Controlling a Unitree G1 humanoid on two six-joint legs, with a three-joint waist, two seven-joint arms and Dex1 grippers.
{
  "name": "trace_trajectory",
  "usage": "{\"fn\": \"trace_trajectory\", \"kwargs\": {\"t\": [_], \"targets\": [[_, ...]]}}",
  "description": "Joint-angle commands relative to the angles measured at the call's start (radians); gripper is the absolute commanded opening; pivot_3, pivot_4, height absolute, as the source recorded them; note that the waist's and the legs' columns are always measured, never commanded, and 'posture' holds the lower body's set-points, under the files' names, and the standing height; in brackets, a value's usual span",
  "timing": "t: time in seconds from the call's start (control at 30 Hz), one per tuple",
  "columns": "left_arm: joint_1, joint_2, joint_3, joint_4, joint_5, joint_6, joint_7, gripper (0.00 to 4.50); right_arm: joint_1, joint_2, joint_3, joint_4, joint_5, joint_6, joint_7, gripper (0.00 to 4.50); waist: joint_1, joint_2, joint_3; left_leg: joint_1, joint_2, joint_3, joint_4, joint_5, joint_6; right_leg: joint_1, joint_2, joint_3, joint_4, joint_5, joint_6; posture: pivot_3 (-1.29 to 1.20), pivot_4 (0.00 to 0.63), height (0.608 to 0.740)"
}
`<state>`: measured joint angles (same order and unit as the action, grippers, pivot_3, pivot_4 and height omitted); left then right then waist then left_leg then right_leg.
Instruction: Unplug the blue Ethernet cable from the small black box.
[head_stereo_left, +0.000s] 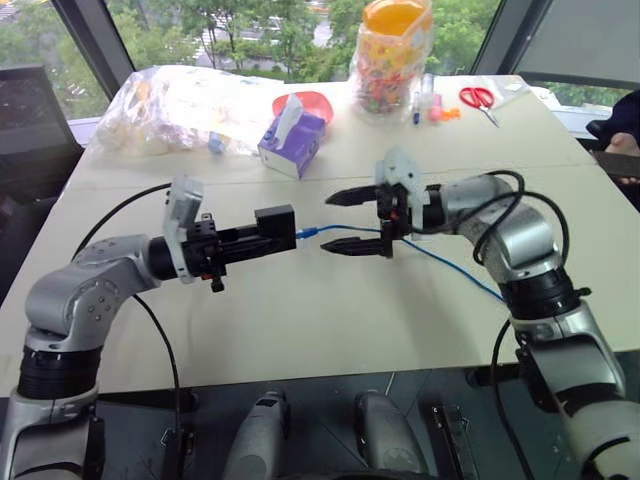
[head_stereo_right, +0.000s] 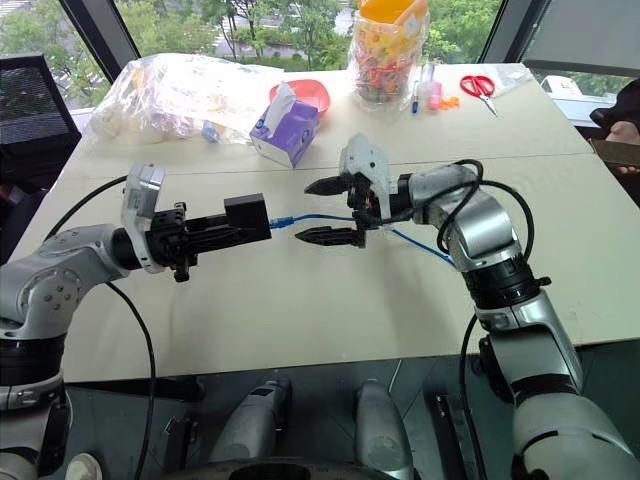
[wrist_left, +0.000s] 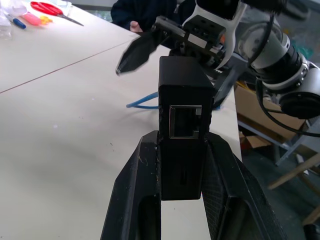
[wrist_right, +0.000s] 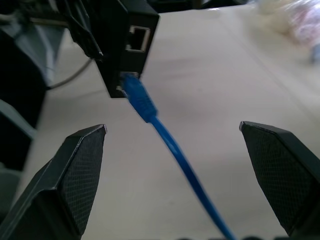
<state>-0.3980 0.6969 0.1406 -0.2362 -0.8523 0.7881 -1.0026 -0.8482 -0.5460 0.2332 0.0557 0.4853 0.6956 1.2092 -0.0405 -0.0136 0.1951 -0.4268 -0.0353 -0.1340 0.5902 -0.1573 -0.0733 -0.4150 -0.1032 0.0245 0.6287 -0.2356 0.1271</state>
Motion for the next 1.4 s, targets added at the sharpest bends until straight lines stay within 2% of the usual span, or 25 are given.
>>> {"fn": "trace_trajectory", "kwargs": {"t": [0.03,0.07,0.1,0.17,0.73,0.83,0.9,1.4], "targets": [[-0.021,0.012,0.033,-0.009,-0.021,-0.005,-0.011,0.49,-0.037,0.019,-0.017,-0.015,0.051,0.074,0.023,4.46,0.0,0.0,0.0,0.0,0.0,0.0,0.0,0.0,0.0,0.0,0.0,0.0,0.0,0.0,0.0,0.0,0.15,0.728],[-0.021,0.012,0.035,-0.01,-0.022,-0.005,-0.008,0.49,-0.039,0.023,-0.018,-0.016,0.053,0.081,0.025,3.95,-0.001,0.0,0.0,0.0,0.0,0.0,-0.001,0.0,0.0,-0.001,0.0,0.0,-0.001,0.0,0.0,0.0,0.15,0.728],[-0.022,0.011,0.038,-0.009,-0.024,-0.004,-0.005,0.49,-0.044,0.025,-0.016,-0.017,0.054,0.089,0.029,3.65,-0.001,0.0,0.0,-0.001,0.0,0.0,-0.001,0.0,0.0,-0.001,0.0,0.0,0.0,0.0,0.0,0.0,0.15,0.728],[-0.023,0.009,0.045,-0.011,-0.031,-0.001,0.0,0.49,-0.052,0.028,-0.006,-0.019,0.048,0.102,0.031,2.65,-0.001,0.0,0.0,-0.002,0.0,0.001,-0.001,0.0,0.0,-0.003,0.0,0.0,0.0,0.0,0.0,0.0,0.15,0.728],[-0.009,0.011,0.031,-0.036,-0.026,-0.004,0.004,0.49,-0.086,0.091,0.015,-0.012,0.044,0.151,0.034,2.65,-0.003,0.0,0.0,-0.002,0.0,0.001,-0.003,0.0,0.0,-0.004,0.0,0.0,0.0,0.0,0.0,0.0,0.15,0.728],[-0.005,0.01,0.029,-0.039,-0.025,-0.004,0.005,0.49,-0.085,0.091,0.017,-0.011,0.041,0.149,0.036,1.76,-0.003,0.0,0.0,-0.002,0.0,0.001,-0.003,0.0,0.0,-0.005,0.0,0.0,0.0,0.0,0.0,0.0,0.15,0.728],[-0.004,0.009,0.027,-0.04,-0.023,-0.004,0.004,0.49,-0.086,0.09,0.019,-0.009,0.04,0.15,0.038,0.85,-0.003,0.0,0.0,-0.002,0.0,0.001,-0.003,0.0,0.0,-0.005,0.0,0.0,0.0,0.0,0.0,0.0,0.15,0.728],[0.014,0.033,0.015,-0.054,-0.006,-0.012,-0.029,0.49,-0.107,0.062,0.028,-0.01,0.054,0.18,0.089,0.85,-0.003,0.0,0.0,-0.002,0.0,0.001,-0.004,0.0,0.0,-0.005,0.0,0.0,0.0,0.0,0.0,0.0,0.15,0.728]]}}
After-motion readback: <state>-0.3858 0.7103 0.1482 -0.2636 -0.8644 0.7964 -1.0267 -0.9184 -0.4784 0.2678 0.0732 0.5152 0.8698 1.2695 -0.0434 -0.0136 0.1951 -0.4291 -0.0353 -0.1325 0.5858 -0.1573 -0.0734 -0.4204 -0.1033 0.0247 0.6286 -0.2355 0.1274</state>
